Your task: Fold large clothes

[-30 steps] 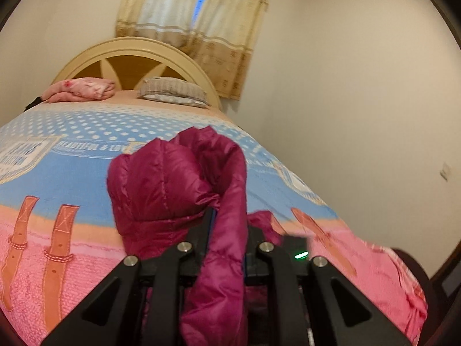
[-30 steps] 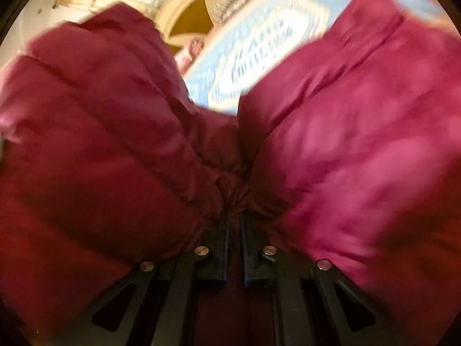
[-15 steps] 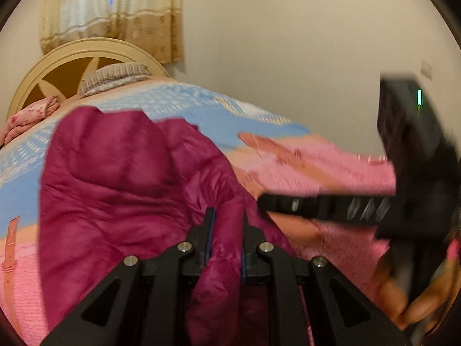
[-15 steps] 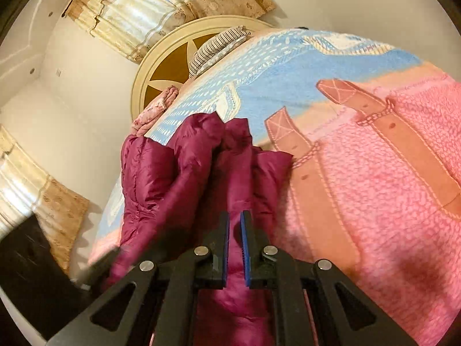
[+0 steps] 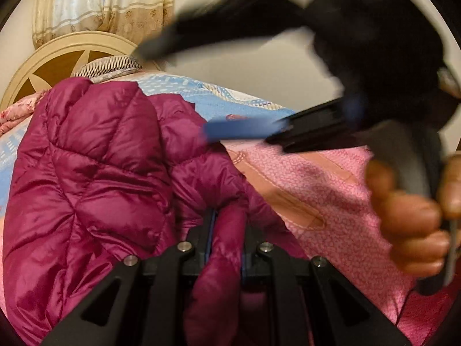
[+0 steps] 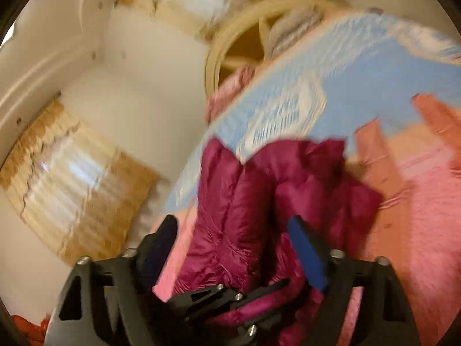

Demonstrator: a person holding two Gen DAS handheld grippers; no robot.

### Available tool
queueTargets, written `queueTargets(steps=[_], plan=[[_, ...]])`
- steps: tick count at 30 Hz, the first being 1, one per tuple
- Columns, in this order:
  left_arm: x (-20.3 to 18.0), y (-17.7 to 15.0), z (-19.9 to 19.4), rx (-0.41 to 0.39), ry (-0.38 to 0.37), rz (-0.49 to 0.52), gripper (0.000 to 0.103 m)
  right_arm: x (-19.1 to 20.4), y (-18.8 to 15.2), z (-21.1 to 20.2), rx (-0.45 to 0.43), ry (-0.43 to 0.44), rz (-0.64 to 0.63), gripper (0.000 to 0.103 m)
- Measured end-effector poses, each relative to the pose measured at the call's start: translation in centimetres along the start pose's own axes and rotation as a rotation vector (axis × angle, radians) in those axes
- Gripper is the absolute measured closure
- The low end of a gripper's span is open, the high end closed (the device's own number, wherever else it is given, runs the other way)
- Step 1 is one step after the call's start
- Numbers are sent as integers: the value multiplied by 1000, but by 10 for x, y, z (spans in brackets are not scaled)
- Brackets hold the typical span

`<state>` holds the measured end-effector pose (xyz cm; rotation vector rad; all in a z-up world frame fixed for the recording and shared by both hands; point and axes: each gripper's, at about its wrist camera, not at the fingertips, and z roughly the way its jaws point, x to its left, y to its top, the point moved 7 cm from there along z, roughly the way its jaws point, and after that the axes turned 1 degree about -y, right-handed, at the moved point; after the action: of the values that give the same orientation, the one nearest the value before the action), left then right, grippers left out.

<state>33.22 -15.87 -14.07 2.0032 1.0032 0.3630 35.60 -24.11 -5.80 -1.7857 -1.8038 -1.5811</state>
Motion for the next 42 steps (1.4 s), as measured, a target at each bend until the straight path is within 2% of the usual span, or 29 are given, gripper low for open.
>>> queueTargets(steps=[2, 3, 5, 6, 7, 8, 12, 13, 14, 15, 16, 18, 20, 21, 23, 27, 30, 31, 33, 35, 38, 40, 42], plan=[[2, -1, -3, 0, -8, -3, 88, -3, -4, 24, 70, -21, -19, 31], [2, -2, -5, 1, -8, 1, 88, -5, -6, 37, 109, -26, -33, 36], [2, -3, -9, 9, -2, 9, 88, -11, -11, 58, 161, -34, -51, 55], [1, -5, -14, 14, -11, 14, 83, -12, -12, 61, 164, -40, -54, 75], [-1, -5, -20, 21, -27, 17, 80, -13, -13, 62, 167, -31, -41, 84], [-3, -4, -25, 25, -35, 21, 78, -13, -13, 61, 162, -19, -28, 87], [-11, -7, -74, 4, -122, 31, 39, -6, -4, 48, 141, -10, -55, 95], [-11, -6, -86, -16, -129, 34, 25, -2, -5, 43, 135, -5, -63, 96], [-9, -3, -105, -50, -121, 33, 18, 4, -4, 36, 123, -1, -73, 96], [-5, 1, -120, -84, -105, 28, 6, 7, -1, 29, 106, 3, -84, 97], [1, 6, -132, -116, -92, 16, 3, 11, 0, 22, 92, 8, -90, 97], [25, 21, -153, -173, -62, -47, 3, 11, 4, 12, 71, 30, -78, 97], [50, 33, -157, -182, -14, -105, 3, 8, 6, 4, 62, 41, -72, 97], [71, 40, -154, -178, 45, -144, 3, 3, 4, 0, 62, 29, -74, 97], [99, 48, -142, -175, 102, -209, 3, -13, 1, -8, 64, 2, -56, 97], [135, 41, -102, -135, 133, -331, 4, -45, -6, -12, 73, -48, -6, 97], [138, 40, -65, -88, 100, -386, 5, -65, -10, -9, 74, -64, 34, 97], [123, 38, -58, -76, 75, -380, 6, -70, -11, -8, 77, -67, 40, 97], [100, 42, -46, -61, 79, -322, 7, -78, -16, 0, 98, -89, 37, 97], [80, 41, -38, -38, 117, -246, 7, -87, -20, 7, 113, -93, 55, 97], [59, 25, -22, 29, 202, -138, 6, -107, -25, 16, 112, -46, 146, 98], [48, 13, -20, 23, 266, -64, 3, -114, -27, 19, 101, -37, 167, 98], [47, 10, -22, 33, 270, -48, 1, -110, -27, 15, 90, -80, 129, 98]])
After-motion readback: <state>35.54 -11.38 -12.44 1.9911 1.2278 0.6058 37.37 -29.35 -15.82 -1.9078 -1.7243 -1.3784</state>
